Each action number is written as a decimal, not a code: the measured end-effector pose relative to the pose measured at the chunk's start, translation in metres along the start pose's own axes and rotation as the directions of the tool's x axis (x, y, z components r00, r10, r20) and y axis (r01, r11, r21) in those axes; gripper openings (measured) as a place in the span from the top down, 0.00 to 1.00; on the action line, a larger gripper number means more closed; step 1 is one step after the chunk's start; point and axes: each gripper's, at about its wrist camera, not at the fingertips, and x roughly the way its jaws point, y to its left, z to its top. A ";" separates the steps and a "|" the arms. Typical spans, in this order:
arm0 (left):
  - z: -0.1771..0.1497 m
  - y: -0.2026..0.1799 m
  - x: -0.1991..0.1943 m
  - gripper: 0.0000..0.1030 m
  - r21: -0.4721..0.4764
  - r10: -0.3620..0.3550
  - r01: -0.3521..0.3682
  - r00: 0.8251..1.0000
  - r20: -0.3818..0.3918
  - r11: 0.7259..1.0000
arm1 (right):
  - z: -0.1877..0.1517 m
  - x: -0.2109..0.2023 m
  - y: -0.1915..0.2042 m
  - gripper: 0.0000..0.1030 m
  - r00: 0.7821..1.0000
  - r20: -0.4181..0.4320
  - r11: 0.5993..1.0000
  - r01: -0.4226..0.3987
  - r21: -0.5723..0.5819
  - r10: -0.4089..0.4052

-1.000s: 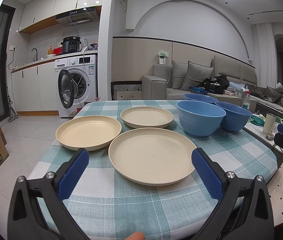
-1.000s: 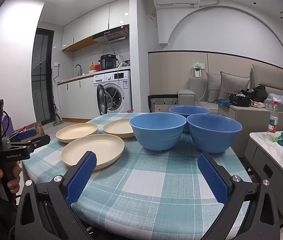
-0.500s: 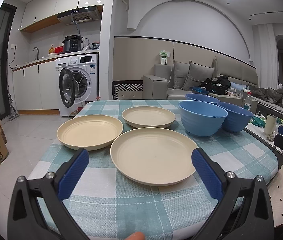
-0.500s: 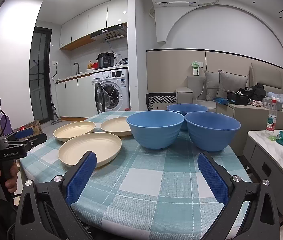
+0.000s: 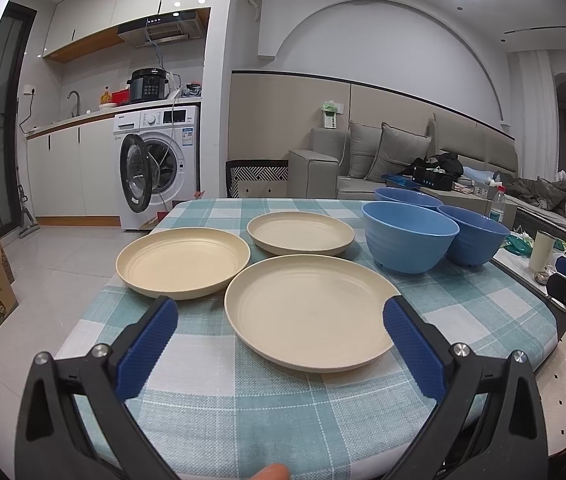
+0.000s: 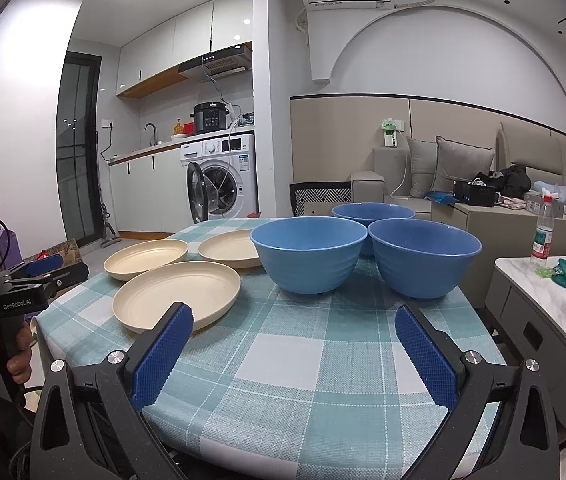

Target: Organize plates and bowls

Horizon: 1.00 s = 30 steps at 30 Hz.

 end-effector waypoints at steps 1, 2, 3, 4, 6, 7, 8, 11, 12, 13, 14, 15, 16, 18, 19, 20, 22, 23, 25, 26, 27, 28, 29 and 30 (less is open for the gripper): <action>0.000 0.000 0.000 0.00 0.000 0.002 -0.002 1.000 0.000 1.000 | 0.000 0.001 0.000 0.00 1.000 -0.002 1.000 0.002 -0.003 -0.002; 0.000 0.001 0.000 0.00 0.001 0.003 -0.003 1.000 0.001 1.000 | 0.000 0.002 0.000 0.00 1.000 -0.003 1.000 0.002 -0.006 -0.002; 0.000 0.002 0.000 0.00 0.000 0.005 -0.005 1.000 0.002 1.000 | 0.001 0.002 0.000 0.00 1.000 -0.005 1.000 0.001 -0.009 -0.001; 0.001 0.002 0.000 0.00 -0.001 0.006 -0.006 1.000 0.003 1.000 | 0.000 0.002 0.000 0.00 1.000 -0.006 1.000 0.001 -0.012 -0.001; 0.002 0.004 -0.001 0.00 -0.004 0.010 -0.010 1.000 0.006 1.000 | 0.001 0.003 0.001 0.00 1.000 -0.009 1.000 0.000 -0.020 -0.001; 0.002 0.005 -0.001 0.00 -0.004 0.012 -0.012 1.000 0.007 1.000 | 0.001 0.004 0.002 0.00 1.000 -0.010 1.000 -0.001 -0.021 0.001; 0.003 0.005 -0.001 0.00 -0.004 0.014 -0.014 1.000 0.009 1.000 | 0.002 0.004 0.002 0.00 1.000 -0.012 1.000 -0.003 -0.023 0.003; 0.006 0.008 -0.002 0.00 -0.008 0.019 -0.019 1.000 0.014 1.000 | 0.004 0.005 0.003 0.00 1.000 -0.015 1.000 -0.005 -0.027 0.005; 0.007 0.009 -0.002 0.00 -0.009 0.021 -0.021 1.000 0.016 1.000 | 0.005 0.007 0.003 0.00 1.000 -0.017 1.000 -0.006 -0.029 0.005; 0.007 0.010 -0.002 0.00 -0.008 0.023 -0.023 1.000 0.018 1.000 | 0.006 0.008 0.003 0.00 1.000 -0.019 0.999 -0.005 -0.032 0.005; 0.008 0.011 -0.002 0.00 -0.010 0.023 -0.023 1.000 0.019 1.000 | 0.007 0.009 0.004 0.00 1.000 -0.022 0.999 -0.004 -0.037 0.003; 0.009 0.011 -0.001 0.00 -0.012 0.022 -0.022 1.000 0.016 1.000 | 0.007 0.010 0.005 0.00 1.000 -0.025 0.999 -0.002 -0.041 0.001; 0.009 0.012 -0.001 0.00 -0.013 0.021 -0.021 1.000 0.014 1.000 | 0.008 0.012 0.006 0.00 1.000 -0.028 0.999 -0.001 -0.046 -0.001; 0.009 0.013 0.000 0.00 -0.016 0.022 -0.022 1.000 0.013 1.000 | 0.009 0.013 0.007 0.00 1.000 -0.031 0.999 -0.005 -0.053 0.003; 0.009 0.012 0.001 0.00 -0.013 0.022 -0.022 1.000 0.012 1.000 | 0.010 0.014 0.007 0.00 0.999 -0.034 0.998 -0.007 -0.055 0.005; 0.010 0.012 0.001 0.00 -0.010 0.025 -0.025 1.000 0.010 1.000 | 0.011 0.015 0.008 0.00 0.999 -0.036 0.998 -0.008 -0.057 0.006; 0.011 0.011 0.002 0.00 -0.001 0.029 -0.029 1.000 0.011 1.000 | 0.012 0.016 0.007 0.00 0.999 -0.041 0.998 -0.014 -0.059 0.011; 0.012 0.010 0.003 0.00 0.003 0.031 -0.031 0.999 0.012 1.000 | 0.013 0.017 0.007 0.00 0.999 -0.045 0.998 -0.016 -0.060 0.013; 0.014 0.010 0.004 0.00 0.006 0.026 -0.026 1.000 0.014 1.000 | 0.016 0.020 0.007 0.00 0.999 -0.053 0.998 -0.015 -0.064 0.012; 0.016 0.010 0.005 0.00 0.006 0.022 -0.022 1.000 0.014 1.000 | 0.018 0.021 0.007 0.00 0.998 -0.054 0.998 -0.019 -0.064 0.016; 0.017 0.010 0.006 0.00 0.007 0.022 -0.022 1.000 0.013 1.000 | 0.020 0.022 0.007 0.00 0.998 -0.058 0.998 -0.026 -0.058 0.022; 0.019 0.011 0.007 0.00 0.009 0.023 -0.024 1.000 0.013 1.000 | 0.023 0.023 0.006 0.00 0.998 -0.062 0.998 -0.036 -0.047 0.033; 0.021 0.011 0.007 0.00 0.009 0.025 -0.025 1.000 0.016 1.000 | 0.025 0.025 0.004 0.00 0.997 -0.069 0.998 -0.045 -0.036 0.043; 0.022 0.012 0.008 0.00 0.008 0.026 -0.026 0.999 0.018 1.000 | 0.028 0.027 0.004 0.00 0.996 -0.078 0.998 -0.046 -0.032 0.043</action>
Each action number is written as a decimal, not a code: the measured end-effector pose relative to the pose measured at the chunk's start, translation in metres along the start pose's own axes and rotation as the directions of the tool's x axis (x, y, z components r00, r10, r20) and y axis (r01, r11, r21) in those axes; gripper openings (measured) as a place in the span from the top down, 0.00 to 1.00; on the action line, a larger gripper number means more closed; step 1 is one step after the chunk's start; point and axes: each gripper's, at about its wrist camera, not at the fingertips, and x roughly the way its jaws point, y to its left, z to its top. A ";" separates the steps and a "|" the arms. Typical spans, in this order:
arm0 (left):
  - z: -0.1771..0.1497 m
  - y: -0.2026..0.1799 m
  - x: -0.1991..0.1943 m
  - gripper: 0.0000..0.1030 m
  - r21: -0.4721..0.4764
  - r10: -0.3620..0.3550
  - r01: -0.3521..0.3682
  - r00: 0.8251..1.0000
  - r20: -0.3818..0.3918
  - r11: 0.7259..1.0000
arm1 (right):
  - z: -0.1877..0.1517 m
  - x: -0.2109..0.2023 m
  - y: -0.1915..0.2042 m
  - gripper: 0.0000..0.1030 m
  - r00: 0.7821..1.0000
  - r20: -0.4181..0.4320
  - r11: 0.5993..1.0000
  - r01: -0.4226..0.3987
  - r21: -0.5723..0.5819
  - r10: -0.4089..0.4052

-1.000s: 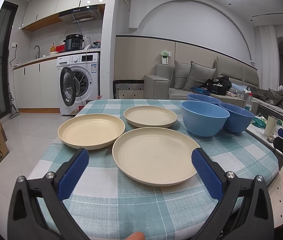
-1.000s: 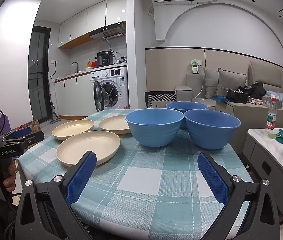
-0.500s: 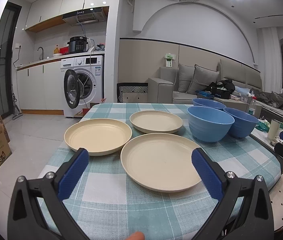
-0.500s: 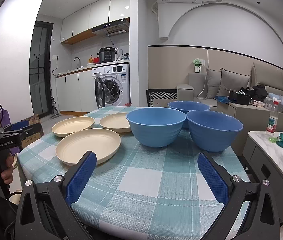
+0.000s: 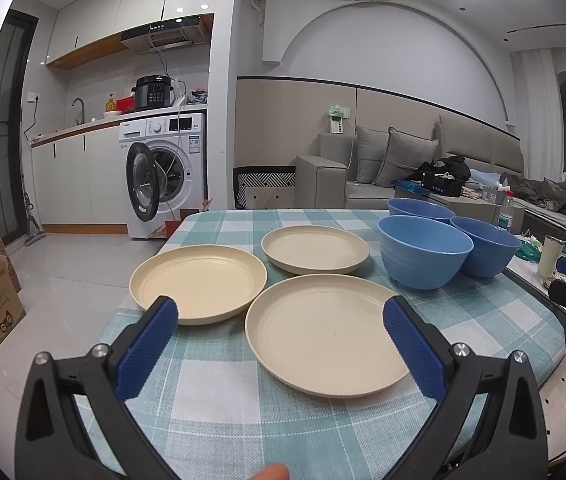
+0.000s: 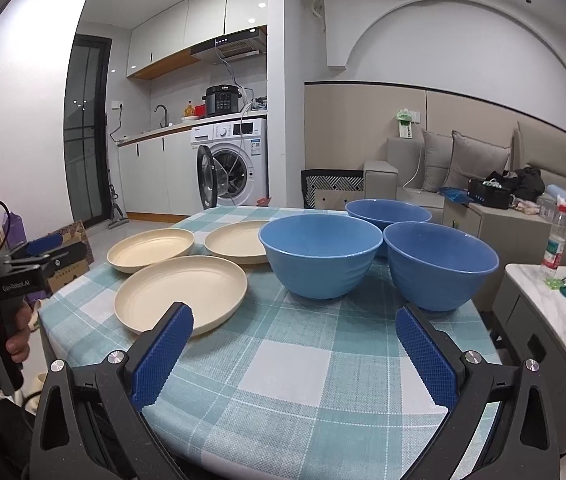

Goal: Organize plates and bowls
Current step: 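Move the right tool toward the large cream plate nearest the tools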

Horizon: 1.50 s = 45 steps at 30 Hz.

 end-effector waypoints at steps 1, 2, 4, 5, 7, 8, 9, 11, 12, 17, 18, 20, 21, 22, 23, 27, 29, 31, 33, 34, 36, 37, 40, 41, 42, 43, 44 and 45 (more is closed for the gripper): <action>0.001 0.001 0.001 0.00 -0.001 0.000 0.000 1.000 0.000 1.000 | 0.002 0.001 0.000 0.00 1.000 -0.002 1.000 0.001 0.002 -0.001; 0.003 0.002 0.002 0.00 -0.002 0.000 0.000 1.000 0.000 1.000 | 0.004 0.002 -0.001 0.00 1.000 -0.005 1.000 0.001 0.006 -0.001; 0.004 0.005 0.003 0.00 -0.010 0.000 0.000 1.000 0.001 1.000 | 0.008 0.004 -0.003 0.00 1.000 -0.008 1.000 -0.001 0.015 0.001; 0.005 0.006 0.004 0.00 -0.014 -0.003 0.003 1.000 -0.002 1.000 | 0.010 0.005 -0.004 0.00 1.000 -0.010 1.000 -0.003 0.020 0.003; 0.008 0.010 0.006 0.00 -0.023 -0.001 0.001 1.000 -0.005 1.000 | 0.015 0.008 -0.006 0.00 1.000 -0.018 0.999 -0.019 0.031 0.019; 0.010 0.012 0.007 0.00 -0.026 0.004 -0.004 1.000 -0.005 1.000 | 0.017 0.009 -0.007 0.00 0.999 -0.023 0.999 -0.023 0.035 0.024; 0.011 0.014 0.008 0.00 -0.026 0.007 -0.007 1.000 -0.005 1.000 | 0.020 0.011 -0.008 0.00 0.999 -0.029 0.999 -0.033 0.043 0.034; 0.014 0.016 0.010 0.00 -0.026 0.010 -0.010 1.000 -0.010 1.000 | 0.025 0.013 -0.009 0.00 0.998 -0.035 0.998 -0.045 0.046 0.046; 0.016 0.017 0.012 0.00 -0.024 0.011 -0.011 1.000 -0.011 1.000 | 0.027 0.014 -0.008 0.00 0.998 -0.038 0.998 -0.043 0.042 0.044; 0.025 0.022 0.018 0.00 -0.024 0.022 -0.022 1.000 -0.018 0.999 | 0.039 0.018 0.000 0.00 0.998 -0.033 0.999 -0.046 -0.010 0.046; 0.027 0.023 0.018 0.00 -0.026 0.022 -0.022 1.000 -0.020 0.999 | 0.042 0.019 0.002 0.00 0.998 -0.031 0.999 -0.050 -0.018 0.050; 0.030 0.026 0.019 0.00 -0.026 0.030 -0.030 0.999 -0.018 0.999 | 0.047 0.021 0.003 0.00 0.998 -0.027 0.998 -0.057 -0.023 0.057; 0.031 0.027 0.019 0.00 -0.022 0.037 -0.037 0.999 -0.017 0.999 | 0.051 0.021 0.004 0.00 0.998 -0.022 0.998 -0.065 -0.024 0.065; 0.032 0.028 0.020 0.00 -0.020 0.040 -0.041 0.999 -0.016 0.999 | 0.054 0.023 0.004 0.00 0.998 -0.019 0.997 -0.068 -0.025 0.067; 0.033 0.029 0.020 0.00 -0.019 0.042 -0.042 0.999 -0.014 0.999 | 0.057 0.024 0.005 0.00 0.997 -0.015 0.997 -0.070 -0.028 0.069; 0.036 0.033 0.021 0.00 -0.019 0.053 -0.053 0.999 -0.011 0.998 | 0.065 0.028 0.009 0.00 0.997 -0.010 0.996 -0.076 -0.040 0.076; 0.037 0.034 0.021 0.00 -0.019 0.056 -0.056 0.998 -0.007 0.998 | 0.067 0.031 0.010 0.00 0.997 -0.012 0.996 -0.079 -0.040 0.079; 0.039 0.035 0.023 0.00 -0.022 0.057 -0.057 0.998 -0.006 0.998 | 0.069 0.033 0.011 0.00 0.997 -0.013 0.996 -0.082 -0.040 0.082; 0.040 0.036 0.024 0.00 -0.020 0.058 -0.058 0.998 -0.005 0.998 | 0.072 0.036 0.012 0.00 0.996 -0.011 0.995 -0.088 -0.038 0.088; 0.041 0.036 0.025 0.00 -0.016 0.060 -0.060 0.998 -0.005 0.998 | 0.074 0.037 0.012 0.00 0.996 -0.011 0.995 -0.091 -0.039 0.091; 0.043 0.037 0.027 0.00 -0.011 0.066 -0.066 0.998 -0.007 0.998 | 0.077 0.040 0.012 0.00 0.995 -0.008 0.995 -0.096 -0.038 0.096; 0.044 0.037 0.029 0.00 -0.011 0.068 -0.068 0.998 -0.011 0.998 | 0.079 0.042 0.011 0.00 0.995 -0.008 0.995 -0.095 -0.040 0.095; 0.048 0.040 0.033 0.00 -0.017 0.077 -0.077 0.997 -0.020 0.997 | 0.084 0.049 0.009 0.00 0.994 -0.015 0.994 -0.106 -0.034 0.106; 0.050 0.041 0.035 0.00 -0.017 0.081 -0.081 0.996 -0.023 0.997 | 0.085 0.052 0.007 0.00 0.994 -0.019 0.994 -0.110 -0.027 0.109; 0.051 0.042 0.036 0.00 -0.016 0.086 -0.086 0.996 -0.025 0.996 | 0.086 0.055 0.005 0.00 0.993 -0.023 0.993 -0.117 -0.016 0.117; 0.051 0.043 0.037 0.00 -0.014 0.091 -0.091 0.996 -0.026 0.996 | 0.088 0.059 0.003 0.00 0.991 -0.030 0.992 -0.130 -0.002 0.130; 0.052 0.044 0.038 0.00 -0.013 0.098 -0.099 0.995 -0.029 0.995 | 0.088 0.061 0.002 0.00 0.990 -0.036 0.991 -0.137 0.009 0.137; 0.052 0.046 0.040 0.00 -0.014 0.106 -0.107 0.994 -0.032 0.994 | 0.090 0.064 0.001 0.00 0.988 -0.041 0.989 -0.149 0.018 0.149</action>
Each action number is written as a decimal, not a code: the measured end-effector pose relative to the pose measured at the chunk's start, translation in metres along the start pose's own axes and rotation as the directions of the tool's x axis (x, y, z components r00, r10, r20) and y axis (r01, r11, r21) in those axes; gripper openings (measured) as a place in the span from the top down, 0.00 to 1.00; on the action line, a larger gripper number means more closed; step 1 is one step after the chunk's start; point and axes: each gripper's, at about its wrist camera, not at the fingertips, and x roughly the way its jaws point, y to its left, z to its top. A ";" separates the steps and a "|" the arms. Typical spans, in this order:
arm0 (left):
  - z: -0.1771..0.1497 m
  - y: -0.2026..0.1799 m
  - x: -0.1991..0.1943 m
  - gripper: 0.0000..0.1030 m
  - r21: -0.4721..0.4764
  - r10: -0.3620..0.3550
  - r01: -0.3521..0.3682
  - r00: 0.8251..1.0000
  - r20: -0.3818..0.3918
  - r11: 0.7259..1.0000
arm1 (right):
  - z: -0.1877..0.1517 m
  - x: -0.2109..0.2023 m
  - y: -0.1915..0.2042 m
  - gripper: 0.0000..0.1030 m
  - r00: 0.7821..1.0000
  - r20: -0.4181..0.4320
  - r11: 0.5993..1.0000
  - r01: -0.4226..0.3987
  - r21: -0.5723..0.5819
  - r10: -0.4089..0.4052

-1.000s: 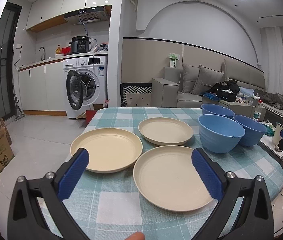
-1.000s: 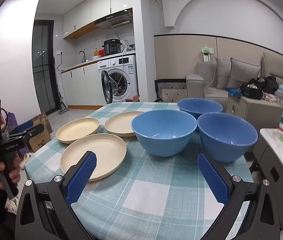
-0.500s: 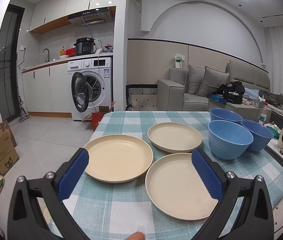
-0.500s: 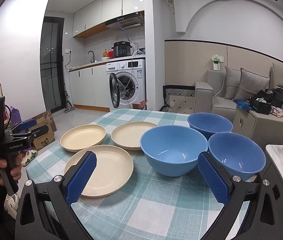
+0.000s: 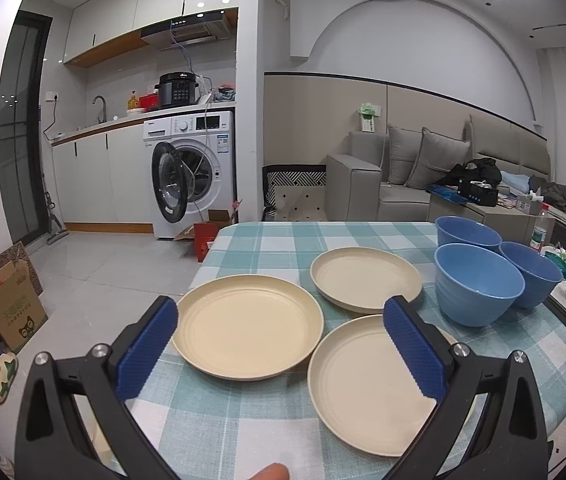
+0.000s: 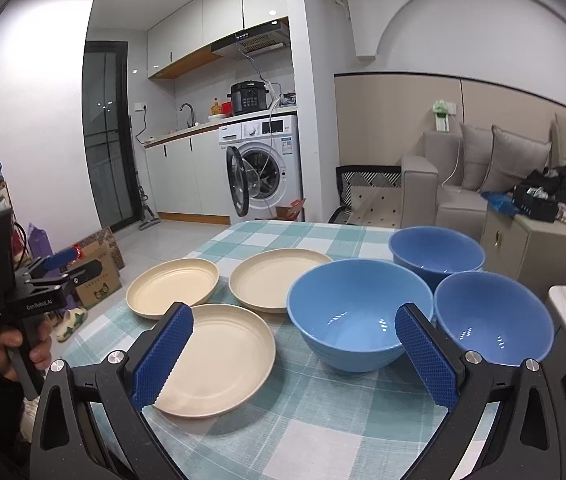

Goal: Organize plates and bowls
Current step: 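Move the right tool toward the large cream plate nearest the tools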

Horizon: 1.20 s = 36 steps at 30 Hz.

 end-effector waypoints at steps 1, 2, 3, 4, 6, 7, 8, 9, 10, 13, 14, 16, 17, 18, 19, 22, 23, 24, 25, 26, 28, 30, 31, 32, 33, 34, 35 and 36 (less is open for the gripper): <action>0.000 0.002 0.002 0.00 -0.002 0.003 -0.003 1.000 -0.004 1.000 | 0.001 0.002 0.000 0.00 1.000 -0.003 1.000 -0.005 0.001 0.005; 0.000 0.003 0.004 0.00 -0.002 0.006 -0.006 1.000 -0.008 1.000 | 0.002 0.005 0.000 0.00 1.000 -0.007 1.000 -0.006 0.000 0.006; 0.001 0.006 0.007 0.00 -0.003 0.013 -0.013 1.000 -0.013 1.000 | 0.004 0.008 0.001 0.00 1.000 -0.012 1.000 -0.009 -0.005 0.009; 0.001 0.008 0.009 0.00 -0.005 0.021 -0.021 1.000 -0.017 1.000 | 0.007 0.011 0.003 0.00 1.000 -0.015 1.000 -0.015 -0.013 0.014; 0.002 0.013 0.013 0.00 -0.012 0.037 -0.037 0.999 -0.029 0.999 | 0.011 0.018 0.007 0.00 0.999 -0.021 0.999 -0.024 -0.021 0.024; 0.003 0.015 0.016 0.00 -0.016 0.044 -0.044 0.998 -0.035 0.999 | 0.012 0.022 0.008 0.00 0.999 -0.023 0.999 -0.029 -0.024 0.028; 0.003 0.019 0.018 0.00 -0.020 0.050 -0.051 0.998 -0.041 0.998 | 0.015 0.026 0.010 0.00 0.999 -0.028 0.999 -0.035 -0.025 0.034; 0.004 0.022 0.020 0.00 -0.023 0.058 -0.059 0.997 -0.047 0.998 | 0.018 0.029 0.012 0.00 0.999 -0.032 0.999 -0.036 -0.027 0.035; 0.004 0.024 0.022 0.00 -0.026 0.067 -0.068 0.997 -0.051 0.997 | 0.020 0.033 0.013 0.00 0.999 -0.036 0.999 -0.036 -0.031 0.035; 0.005 0.031 0.023 0.00 -0.035 0.091 -0.093 0.995 -0.050 0.995 | 0.028 0.044 0.019 0.00 0.998 -0.050 0.998 -0.047 -0.052 0.044; 0.006 0.033 0.022 0.00 -0.037 0.096 -0.098 0.994 -0.047 0.994 | 0.030 0.047 0.021 0.00 0.997 -0.052 0.997 -0.052 -0.060 0.049; 0.007 0.038 0.021 0.00 -0.037 0.112 -0.113 0.993 -0.045 0.993 | 0.035 0.055 0.025 0.00 0.997 -0.055 0.995 -0.058 -0.076 0.054; 0.008 0.039 0.021 0.00 -0.034 0.121 -0.123 0.992 -0.044 0.992 | 0.038 0.059 0.028 0.00 0.997 -0.058 0.994 -0.062 -0.085 0.057; 0.009 0.041 0.021 0.00 -0.031 0.133 -0.134 0.990 -0.043 0.990 | 0.040 0.062 0.031 0.00 0.996 -0.061 0.994 -0.066 -0.092 0.060; 0.009 0.043 0.021 0.00 -0.030 0.142 -0.144 0.989 -0.041 0.989 | 0.040 0.065 0.032 0.00 0.996 -0.064 0.993 -0.069 -0.096 0.063; 0.011 0.050 0.021 0.00 -0.039 0.152 -0.153 0.988 -0.043 0.987 | 0.044 0.076 0.039 0.00 0.994 -0.074 0.991 -0.082 -0.109 0.075; 0.011 0.051 0.022 0.00 -0.039 0.153 -0.154 0.987 -0.043 0.987 | 0.045 0.079 0.039 0.00 0.994 -0.076 0.990 -0.086 -0.110 0.077; 0.011 0.052 0.023 0.00 -0.036 0.159 -0.160 0.986 -0.045 0.986 | 0.047 0.082 0.041 0.00 0.994 -0.079 0.990 -0.090 -0.111 0.081; 0.012 0.053 0.024 0.00 -0.033 0.165 -0.167 0.985 -0.046 0.985 | 0.050 0.086 0.042 0.00 0.993 -0.082 0.989 -0.095 -0.112 0.086; 0.013 0.054 0.026 0.00 -0.031 0.171 -0.172 0.984 -0.047 0.985 | 0.051 0.089 0.043 0.00 0.992 -0.086 0.988 -0.102 -0.114 0.092; 0.013 0.056 0.028 0.00 -0.028 0.174 -0.176 0.983 -0.053 0.984 | 0.055 0.097 0.047 0.00 0.989 -0.101 0.985 -0.117 -0.128 0.105; 0.013 0.058 0.032 0.00 -0.024 0.177 -0.179 0.982 -0.063 0.984 | 0.058 0.105 0.049 0.00 0.986 -0.118 0.982 -0.131 -0.136 0.115; 0.014 0.060 0.034 0.00 -0.023 0.178 -0.180 0.982 -0.069 0.983 | 0.060 0.109 0.051 0.00 0.984 -0.127 0.981 -0.140 -0.136 0.123; 0.013 0.061 0.035 0.00 -0.024 0.179 -0.181 0.981 -0.072 0.983 | 0.061 0.113 0.052 0.00 0.982 -0.135 0.980 -0.147 -0.136 0.128; 0.013 0.062 0.036 0.00 -0.024 0.180 -0.182 0.981 -0.073 0.983 | 0.062 0.117 0.054 0.00 0.980 -0.146 0.979 -0.152 -0.136 0.132; 0.014 0.063 0.036 0.00 -0.023 0.180 -0.183 0.981 -0.075 0.983 | 0.064 0.122 0.056 0.00 0.978 -0.156 0.978 -0.157 -0.139 0.135; 0.015 0.065 0.037 0.00 -0.022 0.182 -0.184 0.980 -0.078 0.983 | 0.065 0.126 0.058 0.00 0.977 -0.163 0.976 -0.164 -0.143 0.140; 0.015 0.065 0.039 0.00 -0.019 0.184 -0.186 0.980 -0.080 0.982 | 0.066 0.129 0.060 0.00 0.976 -0.166 0.975 -0.167 -0.147 0.142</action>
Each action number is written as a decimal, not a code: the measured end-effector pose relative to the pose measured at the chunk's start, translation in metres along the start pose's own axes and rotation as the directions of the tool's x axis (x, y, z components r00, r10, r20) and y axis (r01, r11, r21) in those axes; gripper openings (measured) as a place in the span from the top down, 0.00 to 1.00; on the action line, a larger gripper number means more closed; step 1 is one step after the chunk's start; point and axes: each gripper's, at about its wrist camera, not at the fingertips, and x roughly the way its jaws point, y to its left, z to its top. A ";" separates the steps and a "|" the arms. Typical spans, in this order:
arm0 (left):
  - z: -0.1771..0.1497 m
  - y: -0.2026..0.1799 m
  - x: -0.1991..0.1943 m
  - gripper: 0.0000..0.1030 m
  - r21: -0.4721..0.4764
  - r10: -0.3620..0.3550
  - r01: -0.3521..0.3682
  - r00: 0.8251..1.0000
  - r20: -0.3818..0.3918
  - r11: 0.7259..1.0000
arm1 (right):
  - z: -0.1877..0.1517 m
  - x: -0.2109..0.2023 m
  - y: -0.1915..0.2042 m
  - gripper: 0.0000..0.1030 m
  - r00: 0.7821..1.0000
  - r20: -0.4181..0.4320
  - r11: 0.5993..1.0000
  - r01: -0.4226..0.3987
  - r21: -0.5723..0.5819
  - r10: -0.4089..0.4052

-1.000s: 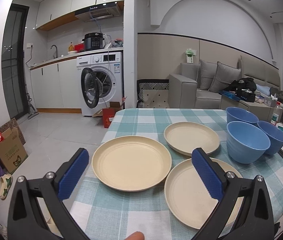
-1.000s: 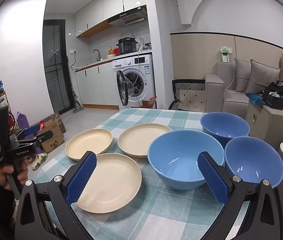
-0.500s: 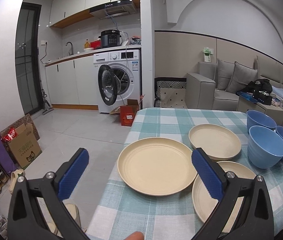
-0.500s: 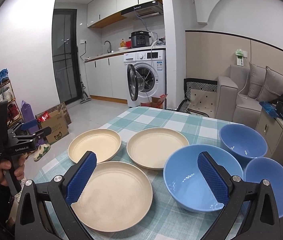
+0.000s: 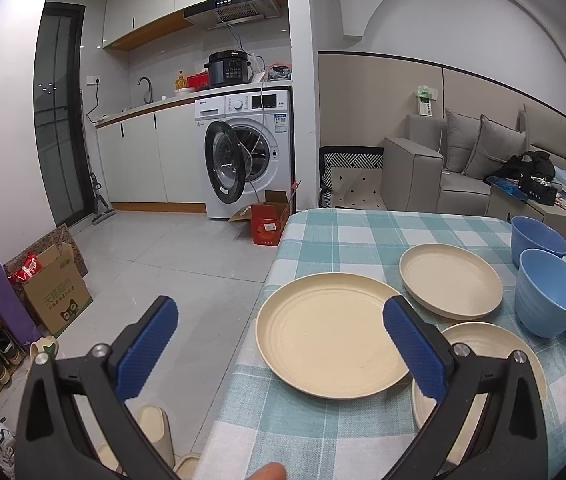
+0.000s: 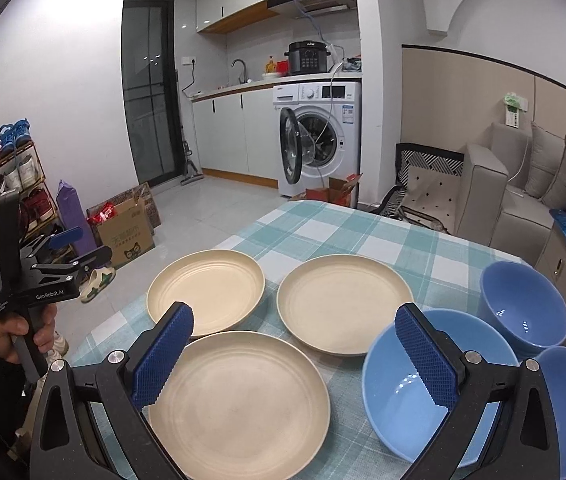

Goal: Organize plates and bowls
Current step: 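Move the right tool toward the large cream plate nearest the tools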

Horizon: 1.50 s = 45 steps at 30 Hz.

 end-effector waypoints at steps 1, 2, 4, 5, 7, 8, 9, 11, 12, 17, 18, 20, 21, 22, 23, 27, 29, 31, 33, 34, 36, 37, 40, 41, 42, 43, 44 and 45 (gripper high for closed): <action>0.000 0.000 0.002 0.00 0.002 0.003 -0.003 1.000 -0.002 1.000 | 0.001 0.004 0.001 0.00 1.000 -0.005 1.000 -0.002 -0.005 0.002; 0.001 0.001 0.003 0.00 0.006 0.007 -0.007 1.000 -0.003 1.000 | 0.002 0.007 0.003 0.00 1.000 -0.010 1.000 -0.004 -0.011 0.004; 0.002 0.003 0.005 0.00 0.010 0.014 -0.014 1.000 -0.006 1.000 | 0.005 0.016 0.005 0.00 1.000 -0.016 1.000 -0.010 -0.026 0.010; 0.003 0.004 0.007 0.00 0.008 0.016 -0.016 1.000 -0.009 1.000 | 0.007 0.020 0.007 0.00 1.000 -0.019 0.999 -0.010 -0.034 0.010; 0.004 0.006 0.012 0.00 0.003 0.020 -0.020 1.000 -0.019 1.000 | 0.010 0.027 0.009 0.00 1.000 -0.024 0.999 -0.012 -0.043 0.011; 0.005 0.006 0.013 0.00 0.002 0.021 -0.021 1.000 -0.020 1.000 | 0.011 0.030 0.009 0.00 1.000 -0.026 0.999 -0.015 -0.044 0.013; 0.005 0.007 0.015 0.00 0.002 0.022 -0.022 0.999 -0.023 1.000 | 0.013 0.034 0.009 0.00 0.999 -0.029 0.999 -0.016 -0.040 0.015; 0.005 0.007 0.020 0.00 0.001 0.020 -0.020 0.999 -0.030 1.000 | 0.016 0.039 0.009 0.00 0.999 -0.033 0.999 -0.022 -0.033 0.021; 0.005 0.007 0.022 0.00 0.001 0.020 -0.020 0.999 -0.033 1.000 | 0.017 0.042 0.009 0.00 0.999 -0.035 0.999 -0.024 -0.031 0.023; 0.004 0.008 0.030 0.00 0.002 0.018 -0.018 0.999 -0.050 1.000 | 0.026 0.057 0.004 0.00 0.999 -0.048 0.999 -0.027 -0.027 0.025; 0.004 0.008 0.032 0.00 0.001 0.018 -0.018 0.998 -0.055 1.000 | 0.027 0.060 0.003 0.00 0.998 -0.052 0.999 -0.033 -0.022 0.032; 0.004 0.009 0.034 0.00 -0.001 0.018 -0.018 0.998 -0.063 1.000 | 0.031 0.065 0.002 0.00 0.998 -0.051 0.999 -0.039 -0.016 0.038; 0.004 0.009 0.036 0.00 0.000 0.016 -0.016 0.998 -0.067 1.000 | 0.031 0.066 0.001 0.00 0.998 -0.051 0.999 -0.039 -0.015 0.038; 0.003 0.009 0.036 0.00 0.003 0.015 -0.015 0.998 -0.067 1.000 | 0.033 0.069 0.001 0.00 0.998 -0.051 0.999 -0.042 -0.014 0.041; 0.002 0.009 0.038 0.00 0.007 0.017 -0.016 0.997 -0.069 1.000 | 0.035 0.072 0.000 0.00 0.998 -0.051 0.999 -0.044 -0.014 0.043; 0.002 0.010 0.046 0.00 -0.003 0.013 -0.013 0.996 -0.091 1.000 | 0.041 0.081 -0.001 0.00 0.997 -0.056 0.999 -0.048 -0.006 0.047; 0.002 0.010 0.051 0.00 -0.004 0.009 -0.009 0.995 -0.103 1.000 | 0.043 0.087 0.000 0.00 0.997 -0.065 0.999 -0.051 -0.009 0.050; 0.001 0.011 0.054 0.00 -0.001 0.006 -0.006 0.994 -0.106 1.000 | 0.044 0.093 0.002 0.00 0.996 -0.074 0.998 -0.056 -0.015 0.055; 0.002 0.011 0.058 0.00 -0.001 0.003 -0.003 0.994 -0.111 1.000 | 0.045 0.098 0.004 0.00 0.995 -0.082 0.998 -0.057 -0.019 0.055; 0.002 0.012 0.060 0.00 -0.003 0.002 -0.002 0.993 -0.115 1.000 | 0.045 0.102 0.005 0.00 0.995 -0.087 0.998 -0.059 -0.021 0.057; 0.002 0.012 0.064 0.00 -0.004 0.000 0.000 0.992 -0.125 1.000 | 0.046 0.109 0.007 0.00 0.993 -0.099 0.998 -0.061 -0.025 0.058; 0.001 0.013 0.066 0.00 -0.004 0.000 0.000 0.992 -0.129 1.000 | 0.046 0.112 0.008 0.00 0.993 -0.104 0.998 -0.063 -0.027 0.060; 0.002 0.013 0.070 0.00 -0.004 0.000 0.000 0.991 -0.136 1.000 | 0.047 0.122 0.009 0.00 0.991 -0.117 0.997 -0.067 -0.029 0.063; 0.002 0.014 0.072 0.00 -0.007 0.000 -0.001 0.990 -0.138 1.000 | 0.048 0.125 0.009 0.00 0.990 -0.122 0.997 -0.068 -0.025 0.065; 0.002 0.014 0.073 0.00 -0.009 -0.001 0.000 0.990 -0.141 1.000 | 0.048 0.128 0.009 0.00 0.989 -0.130 0.997 -0.077 -0.013 0.074; 0.001 0.015 0.073 0.00 -0.010 -0.002 0.001 0.990 -0.144 1.000 | 0.048 0.130 0.008 0.00 0.988 -0.134 0.997 -0.082 -0.003 0.081; 0.001 0.015 0.075 0.00 -0.009 -0.002 0.001 0.989 -0.147 1.000 | 0.048 0.134 0.007 0.00 0.987 -0.139 0.996 -0.084 0.006 0.084; 0.002 0.015 0.076 0.00 -0.006 0.001 -0.002 0.989 -0.150 1.000 | 0.049 0.136 0.006 0.00 0.986 -0.141 0.996 -0.085 0.011 0.085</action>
